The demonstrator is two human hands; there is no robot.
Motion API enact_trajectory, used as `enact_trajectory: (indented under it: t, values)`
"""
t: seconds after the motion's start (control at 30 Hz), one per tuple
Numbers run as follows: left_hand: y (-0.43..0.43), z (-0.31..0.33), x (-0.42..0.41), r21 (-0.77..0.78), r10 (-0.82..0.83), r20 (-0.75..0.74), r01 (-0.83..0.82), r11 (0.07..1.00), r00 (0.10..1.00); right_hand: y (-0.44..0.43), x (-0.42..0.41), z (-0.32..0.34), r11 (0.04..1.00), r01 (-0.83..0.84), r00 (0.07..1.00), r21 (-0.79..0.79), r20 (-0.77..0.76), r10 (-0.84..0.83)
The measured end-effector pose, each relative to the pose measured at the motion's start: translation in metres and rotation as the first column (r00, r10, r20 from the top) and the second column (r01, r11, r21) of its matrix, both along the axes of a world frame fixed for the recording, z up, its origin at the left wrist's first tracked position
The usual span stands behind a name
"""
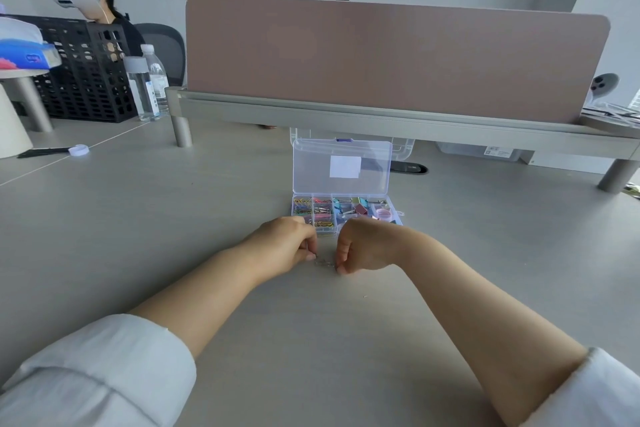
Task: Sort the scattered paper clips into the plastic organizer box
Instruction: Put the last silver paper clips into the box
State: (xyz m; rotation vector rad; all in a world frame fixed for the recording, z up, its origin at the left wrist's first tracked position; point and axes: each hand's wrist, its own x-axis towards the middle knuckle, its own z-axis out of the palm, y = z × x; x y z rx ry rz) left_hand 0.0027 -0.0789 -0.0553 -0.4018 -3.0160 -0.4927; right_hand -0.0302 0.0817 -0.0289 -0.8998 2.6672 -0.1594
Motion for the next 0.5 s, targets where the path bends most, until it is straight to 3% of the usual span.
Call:
enact_trajectory:
  t: [0.5]
  values:
    - [-0.013,0.014,0.004,-0.075,0.046,0.205,-0.031,0.997,0.978,-0.001,0.001,0.003,0.994,-0.011,1.0,-0.109,-0.018,0.009]
